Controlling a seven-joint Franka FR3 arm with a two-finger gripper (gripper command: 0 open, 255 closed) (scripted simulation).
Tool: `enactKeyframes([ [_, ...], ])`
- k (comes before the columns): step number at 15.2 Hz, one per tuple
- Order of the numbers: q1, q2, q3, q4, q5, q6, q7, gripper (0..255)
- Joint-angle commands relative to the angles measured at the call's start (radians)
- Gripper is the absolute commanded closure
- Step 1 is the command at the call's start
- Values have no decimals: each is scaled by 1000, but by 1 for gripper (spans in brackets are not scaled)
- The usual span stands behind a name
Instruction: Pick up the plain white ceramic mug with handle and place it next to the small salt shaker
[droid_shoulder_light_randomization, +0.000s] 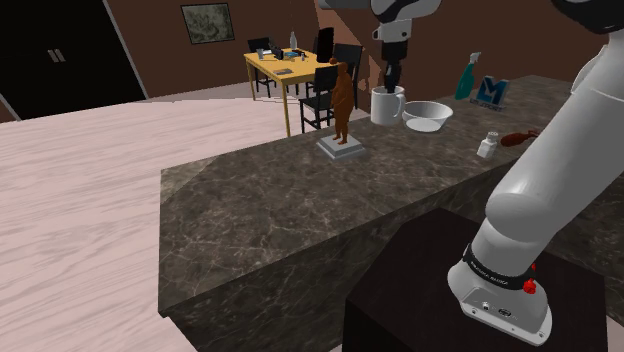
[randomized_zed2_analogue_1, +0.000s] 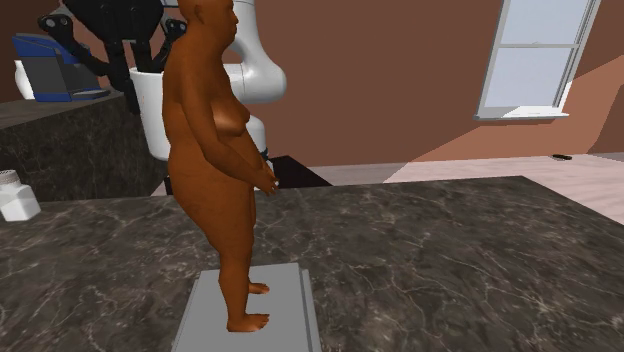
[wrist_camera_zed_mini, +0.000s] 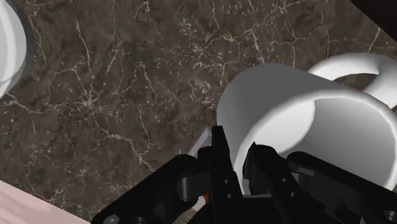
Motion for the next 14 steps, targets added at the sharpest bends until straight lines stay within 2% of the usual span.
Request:
enactKeyframes([
  [1,-20,-24,-23,-28,-14,7,-39,255],
  [7,-83,-75,-101,-73,-56,14,-165,255],
  [14,-154,-88,-202,-75,-95,22,-325,255],
])
